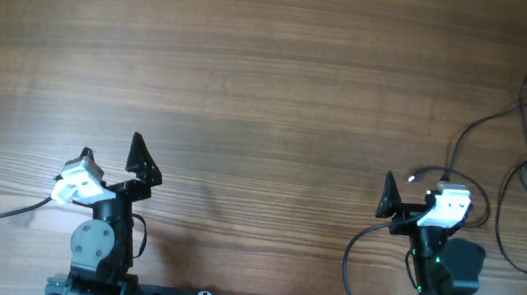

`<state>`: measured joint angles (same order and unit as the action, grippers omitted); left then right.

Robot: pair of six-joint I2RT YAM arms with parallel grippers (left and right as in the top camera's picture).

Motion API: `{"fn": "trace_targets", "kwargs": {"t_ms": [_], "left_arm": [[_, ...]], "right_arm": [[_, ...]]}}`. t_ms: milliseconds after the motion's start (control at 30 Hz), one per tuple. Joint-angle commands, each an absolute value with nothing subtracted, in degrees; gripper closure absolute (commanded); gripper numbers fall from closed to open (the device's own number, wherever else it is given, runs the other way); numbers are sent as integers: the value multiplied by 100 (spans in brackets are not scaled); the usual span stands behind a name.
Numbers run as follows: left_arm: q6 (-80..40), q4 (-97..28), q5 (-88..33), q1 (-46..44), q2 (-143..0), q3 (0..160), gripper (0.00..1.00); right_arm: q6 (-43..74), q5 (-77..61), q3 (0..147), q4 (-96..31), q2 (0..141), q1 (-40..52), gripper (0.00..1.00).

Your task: Untangle cables

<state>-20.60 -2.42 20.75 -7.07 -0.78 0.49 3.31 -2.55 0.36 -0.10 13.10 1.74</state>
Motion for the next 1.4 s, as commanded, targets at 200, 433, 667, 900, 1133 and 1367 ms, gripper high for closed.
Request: {"fn": "trace_targets", "kwargs": {"t_ms": [200, 433, 667, 900, 1133, 1367], "left_arm": [[-1975, -263, 2108, -733, -27, 32, 0], [-1975, -263, 2108, -733, -27, 32, 0], [-1975, -263, 2108, -733, -27, 32, 0], [-1975, -263, 2108, -733, -27, 32, 0], [-1975, -263, 2108, -733, -27, 32, 0], [-1975, -263, 2108, -733, -27, 32, 0]], "right_arm": [[-228, -250, 30, 294, 16, 180, 0], [-285, -263, 30, 14, 21, 180, 0], [-287, -261, 30, 12, 21, 180, 1], [-290, -261, 30, 10, 21, 180, 0], [-287, -261, 30, 10, 21, 180, 0], [-290, -263, 30, 10, 21, 180, 0]]}}
